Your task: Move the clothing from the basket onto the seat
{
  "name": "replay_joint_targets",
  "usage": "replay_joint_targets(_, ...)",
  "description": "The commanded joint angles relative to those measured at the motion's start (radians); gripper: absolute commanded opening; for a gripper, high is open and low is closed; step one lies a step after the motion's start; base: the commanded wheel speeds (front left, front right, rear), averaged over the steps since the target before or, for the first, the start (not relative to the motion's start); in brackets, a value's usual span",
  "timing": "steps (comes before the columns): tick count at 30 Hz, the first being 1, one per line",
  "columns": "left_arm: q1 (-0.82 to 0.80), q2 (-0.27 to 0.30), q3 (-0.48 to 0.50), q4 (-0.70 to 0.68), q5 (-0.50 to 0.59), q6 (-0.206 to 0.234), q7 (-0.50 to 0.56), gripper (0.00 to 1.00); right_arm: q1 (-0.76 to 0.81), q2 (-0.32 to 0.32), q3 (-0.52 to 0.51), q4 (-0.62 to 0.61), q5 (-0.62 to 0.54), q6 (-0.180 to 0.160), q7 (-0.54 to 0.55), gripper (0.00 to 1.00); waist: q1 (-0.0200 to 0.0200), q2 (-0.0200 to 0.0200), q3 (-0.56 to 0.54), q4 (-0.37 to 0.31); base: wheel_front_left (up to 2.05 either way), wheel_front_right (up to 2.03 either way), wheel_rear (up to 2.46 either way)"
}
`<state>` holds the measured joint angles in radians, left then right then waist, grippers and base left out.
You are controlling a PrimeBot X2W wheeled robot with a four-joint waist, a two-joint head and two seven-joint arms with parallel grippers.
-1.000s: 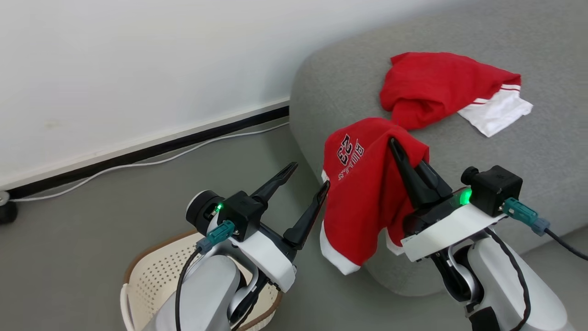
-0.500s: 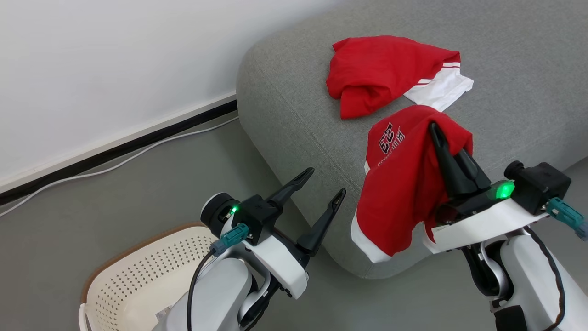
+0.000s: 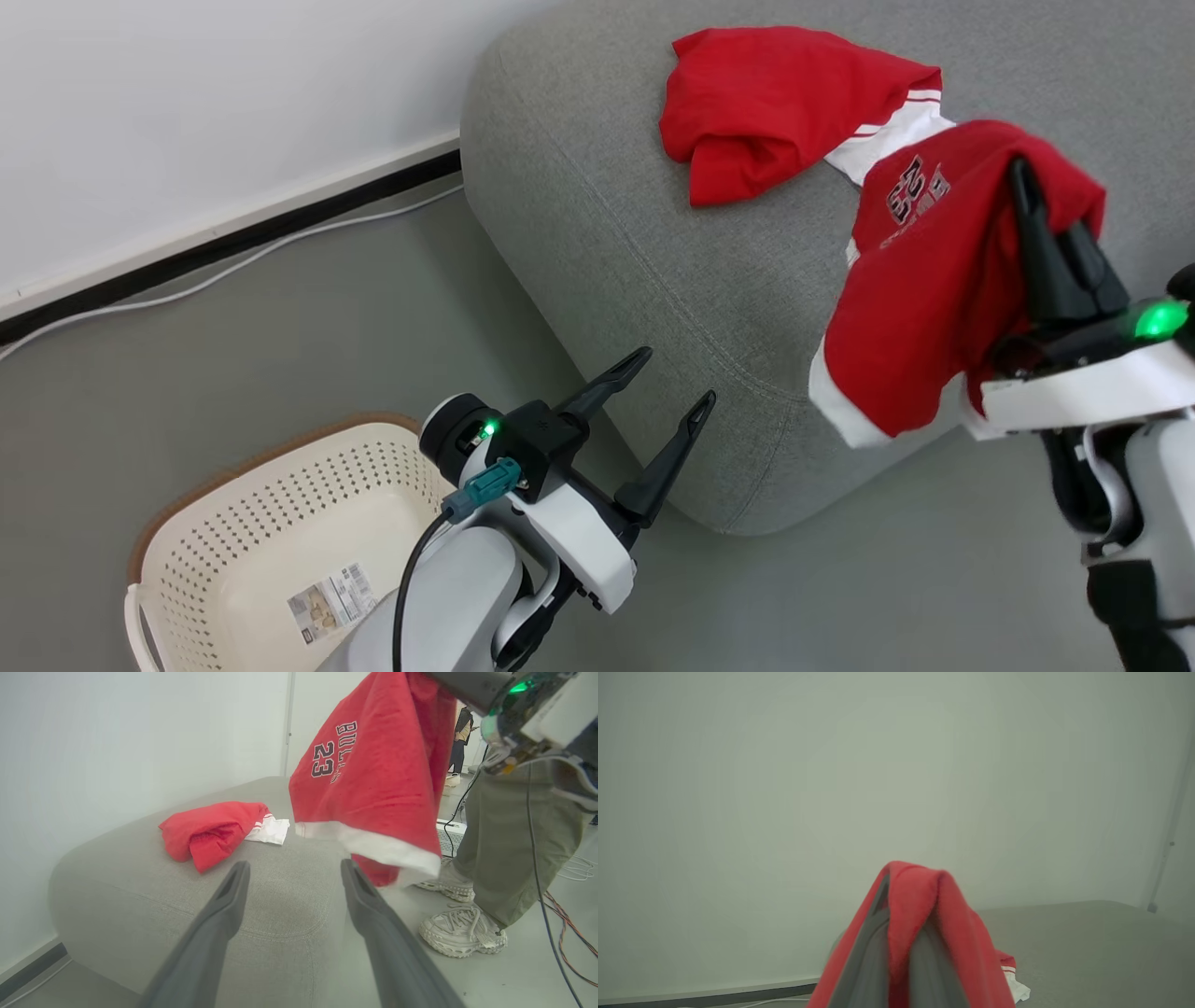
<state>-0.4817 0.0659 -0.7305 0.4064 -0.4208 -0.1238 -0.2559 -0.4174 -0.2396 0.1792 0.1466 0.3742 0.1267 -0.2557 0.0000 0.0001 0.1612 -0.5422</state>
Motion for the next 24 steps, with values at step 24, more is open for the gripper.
replay_joint_targets(24,-0.234,-0.003,-0.069,-0.026,0.048,-0.007,-0.006,1.00,-0.444,-0.130,-0.331,0.200,0.067,0.004,-0.006,0.00,0.0000,-0.0001,0.360,0.184,0.00,0.00,0.00)
